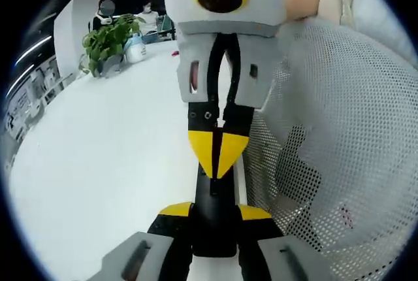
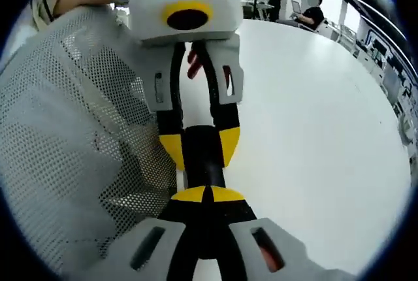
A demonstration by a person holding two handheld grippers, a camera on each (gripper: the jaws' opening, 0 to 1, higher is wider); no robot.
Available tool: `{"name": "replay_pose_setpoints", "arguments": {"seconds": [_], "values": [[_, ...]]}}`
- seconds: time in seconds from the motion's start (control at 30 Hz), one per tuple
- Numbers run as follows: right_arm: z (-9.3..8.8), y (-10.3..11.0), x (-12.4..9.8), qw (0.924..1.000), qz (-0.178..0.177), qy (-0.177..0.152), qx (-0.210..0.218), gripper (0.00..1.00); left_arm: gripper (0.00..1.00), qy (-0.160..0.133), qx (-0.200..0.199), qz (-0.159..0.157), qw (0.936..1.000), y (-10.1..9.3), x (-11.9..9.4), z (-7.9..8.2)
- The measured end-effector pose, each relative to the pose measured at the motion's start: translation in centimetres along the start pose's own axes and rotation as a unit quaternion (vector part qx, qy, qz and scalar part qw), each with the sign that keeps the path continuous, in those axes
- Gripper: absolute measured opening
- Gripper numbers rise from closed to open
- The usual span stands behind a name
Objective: Press the specified remote control buttons in sequence, fully releasing each button before pressing the next.
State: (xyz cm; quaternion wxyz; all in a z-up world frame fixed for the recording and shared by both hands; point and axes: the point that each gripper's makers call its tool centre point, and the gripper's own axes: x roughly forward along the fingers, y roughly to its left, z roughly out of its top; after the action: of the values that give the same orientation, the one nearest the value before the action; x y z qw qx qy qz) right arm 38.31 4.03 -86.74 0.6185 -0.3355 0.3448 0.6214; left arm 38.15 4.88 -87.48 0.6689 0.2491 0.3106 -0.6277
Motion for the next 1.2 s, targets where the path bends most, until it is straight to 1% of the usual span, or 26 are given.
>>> {"name": "replay_pose_setpoints", "arguments": {"seconds": [0.1,0.17,0.23,0.33,0.4,0.5,0.57,0.6,0.63,0.67,0.73,0.83,0.9,0.97,1.0,1.1,1.17,1.2], "values": [[0.07,0.04,0.08,0.9993,0.000,0.018,-0.034,0.00,0.25,-0.002,-0.004,-0.001,1.0000,0.02,-0.01,0.01],[0.08,0.05,0.10,0.9985,0.001,0.030,-0.047,0.00,0.25,-0.005,-0.010,-0.001,0.9999,0.05,-0.03,0.03],[0.16,-0.02,0.23,0.9975,0.006,0.052,-0.047,0.00,0.25,-0.011,-0.021,-0.002,0.9997,0.13,-0.09,0.01],[0.18,-0.09,0.31,0.9958,0.013,0.079,-0.044,0.00,0.25,-0.012,-0.020,-0.002,0.9997,0.08,-0.06,0.00],[0.20,-0.10,0.39,0.9944,0.015,0.094,-0.046,0.00,0.25,-0.011,-0.020,-0.002,0.9997,0.06,-0.06,0.01],[0.15,-0.10,0.46,0.9927,0.015,0.107,-0.055,0.00,0.25,-0.017,-0.027,-0.003,0.9995,0.11,-0.09,-0.01],[0.07,-0.18,0.37,0.9930,0.018,0.105,-0.051,0.00,0.25,-0.021,-0.034,-0.004,0.9992,0.17,-0.15,0.01],[0.09,-0.06,0.44,0.9946,0.020,0.096,-0.034,0.00,0.25,-0.032,-0.064,-0.007,0.9974,0.17,-0.19,0.21],[0.10,-0.16,0.43,0.9966,0.017,0.080,-0.013,0.00,0.25,-0.032,-0.058,-0.006,0.9978,0.29,-0.24,0.17],[0.09,-0.23,0.34,0.9979,0.013,0.063,-0.006,0.00,0.25,-0.032,-0.051,-0.007,0.9982,0.20,-0.23,0.19],[0.01,-0.20,0.23,0.9989,0.005,0.045,-0.009,0.00,0.25,-0.031,-0.047,-0.006,0.9984,0.10,-0.21,0.23],[0.03,0.08,0.10,0.9992,-0.009,0.030,-0.023,0.00,0.25,-0.030,-0.042,-0.006,0.9986,0.07,-0.21,0.23],[0.11,0.14,0.14,0.9987,-0.019,0.028,-0.037,0.00,0.25,-0.029,-0.039,-0.006,0.9988,0.03,-0.20,0.25],[0.18,0.15,0.21,0.9985,-0.025,0.030,-0.038,0.00,0.25,-0.029,-0.039,-0.006,0.9988,0.02,-0.21,0.27],[0.33,0.08,0.28,0.9980,-0.028,0.032,-0.046,0.00,0.25,-0.029,-0.039,-0.006,0.9988,0.01,-0.21,0.28],[0.57,0.02,0.50,0.9967,-0.031,0.039,-0.064,0.00,0.25,-0.029,-0.040,-0.005,0.9988,0.04,-0.19,0.23],[0.62,-0.08,0.55,0.9965,-0.028,0.046,-0.065,0.00,0.25,-0.028,-0.039,-0.005,0.9988,0.02,-0.18,0.25],[0.55,-0.18,0.53,0.9972,-0.021,0.052,-0.049,0.00,0.25,-0.028,-0.039,-0.005,0.9988,0.01,-0.18,0.26]]}}
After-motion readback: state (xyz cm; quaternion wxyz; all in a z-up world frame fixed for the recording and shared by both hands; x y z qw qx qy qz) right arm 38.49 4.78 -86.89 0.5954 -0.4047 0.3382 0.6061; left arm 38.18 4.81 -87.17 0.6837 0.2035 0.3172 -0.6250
